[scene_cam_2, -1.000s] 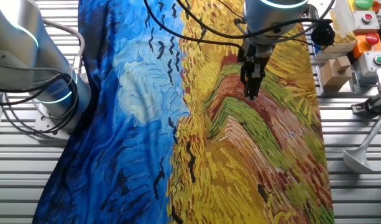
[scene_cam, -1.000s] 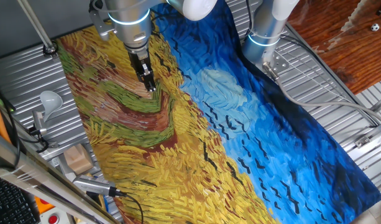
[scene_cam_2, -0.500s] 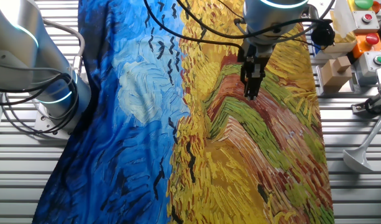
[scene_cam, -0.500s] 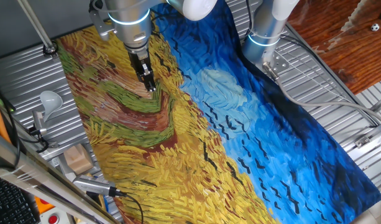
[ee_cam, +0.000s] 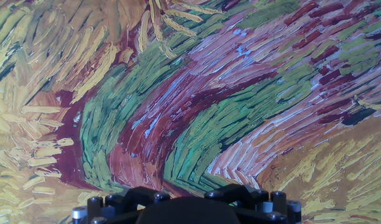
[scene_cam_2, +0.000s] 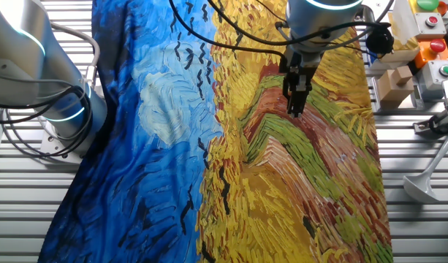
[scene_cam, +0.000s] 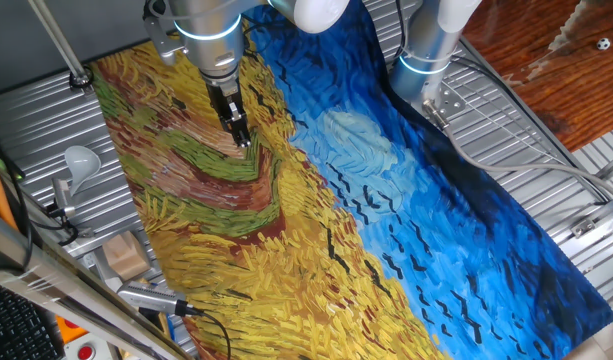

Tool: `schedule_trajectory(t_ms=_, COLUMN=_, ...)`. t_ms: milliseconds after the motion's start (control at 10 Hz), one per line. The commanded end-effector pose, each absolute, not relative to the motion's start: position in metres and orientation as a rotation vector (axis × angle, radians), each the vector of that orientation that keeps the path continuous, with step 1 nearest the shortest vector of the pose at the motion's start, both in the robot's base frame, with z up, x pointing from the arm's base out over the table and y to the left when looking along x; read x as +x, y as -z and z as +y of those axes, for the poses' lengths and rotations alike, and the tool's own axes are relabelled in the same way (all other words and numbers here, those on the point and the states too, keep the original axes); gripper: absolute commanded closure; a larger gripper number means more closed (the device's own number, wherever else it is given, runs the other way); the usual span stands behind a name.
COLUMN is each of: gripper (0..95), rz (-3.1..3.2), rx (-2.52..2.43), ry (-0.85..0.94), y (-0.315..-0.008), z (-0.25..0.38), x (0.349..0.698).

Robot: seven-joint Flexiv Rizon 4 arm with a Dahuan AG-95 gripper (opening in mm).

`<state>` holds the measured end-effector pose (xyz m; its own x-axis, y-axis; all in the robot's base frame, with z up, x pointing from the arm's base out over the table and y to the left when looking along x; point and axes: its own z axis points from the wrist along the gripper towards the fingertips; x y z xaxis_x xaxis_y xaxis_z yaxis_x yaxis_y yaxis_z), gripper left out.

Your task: Grasp the moving object

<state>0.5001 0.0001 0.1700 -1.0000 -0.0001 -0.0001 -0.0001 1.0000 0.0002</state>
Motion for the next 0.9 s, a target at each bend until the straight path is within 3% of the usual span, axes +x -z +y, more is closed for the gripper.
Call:
schedule_trajectory(t_ms=100, gripper=95.0, rz=3.057, rx=-0.463, ry=-0.058, y=-0.173, z=0.001, x=0.499)
schedule_trajectory(t_ms=400, gripper=95.0, rz=3.054, rx=-0.492, ry=-0.054, y=-0.180, z=0.004, x=0.499)
schedule_trajectory(t_ms=900, gripper=95.0, rz=3.043, rx=-0.625, ry=-0.035, y=-0.179, z=0.000, x=0.527)
